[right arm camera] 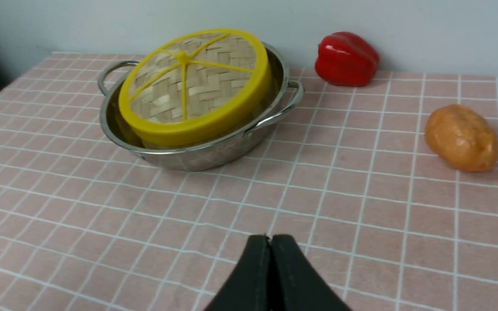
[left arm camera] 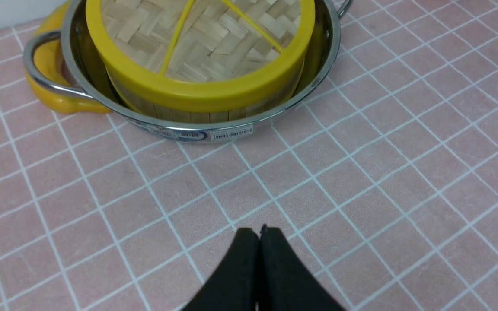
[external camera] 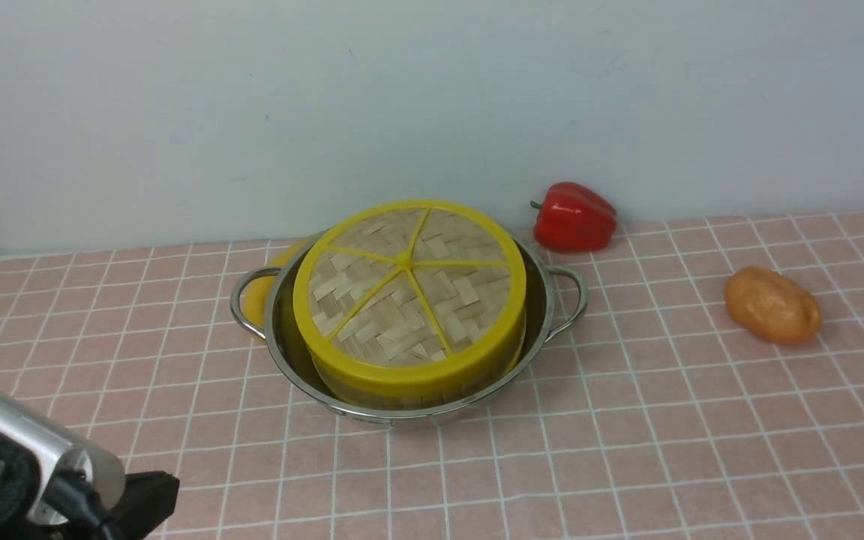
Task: Place the steamer in the pot on the pink tablecloth, and put the lid on the steamer.
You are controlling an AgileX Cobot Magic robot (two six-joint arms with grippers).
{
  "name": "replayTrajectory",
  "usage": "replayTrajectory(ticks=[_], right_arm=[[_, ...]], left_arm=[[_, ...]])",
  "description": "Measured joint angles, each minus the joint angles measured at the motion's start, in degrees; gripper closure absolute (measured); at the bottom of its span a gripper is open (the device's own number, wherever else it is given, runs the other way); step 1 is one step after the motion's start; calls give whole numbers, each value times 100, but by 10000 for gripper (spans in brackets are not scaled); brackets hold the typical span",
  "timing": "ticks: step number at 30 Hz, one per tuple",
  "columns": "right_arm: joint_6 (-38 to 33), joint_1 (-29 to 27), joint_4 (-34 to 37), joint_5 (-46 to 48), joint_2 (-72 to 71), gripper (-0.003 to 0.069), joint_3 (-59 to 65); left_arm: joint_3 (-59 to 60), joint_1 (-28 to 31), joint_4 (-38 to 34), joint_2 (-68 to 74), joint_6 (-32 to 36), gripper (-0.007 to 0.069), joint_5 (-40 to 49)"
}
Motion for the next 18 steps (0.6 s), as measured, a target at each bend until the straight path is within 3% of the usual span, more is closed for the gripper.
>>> replayTrajectory(ticks=[7,13,18], right_arm=[[2,0,394,-19,0,631,0],[2,0,500,-26,0,615,0],[2,0,505,-37,0,605,0]], left_arm=[[224,225,620,-287,254,623,-156],[1415,1777,886,-1783,261,613,-982],[2472,2685,977,-3028,266,602,-1526]])
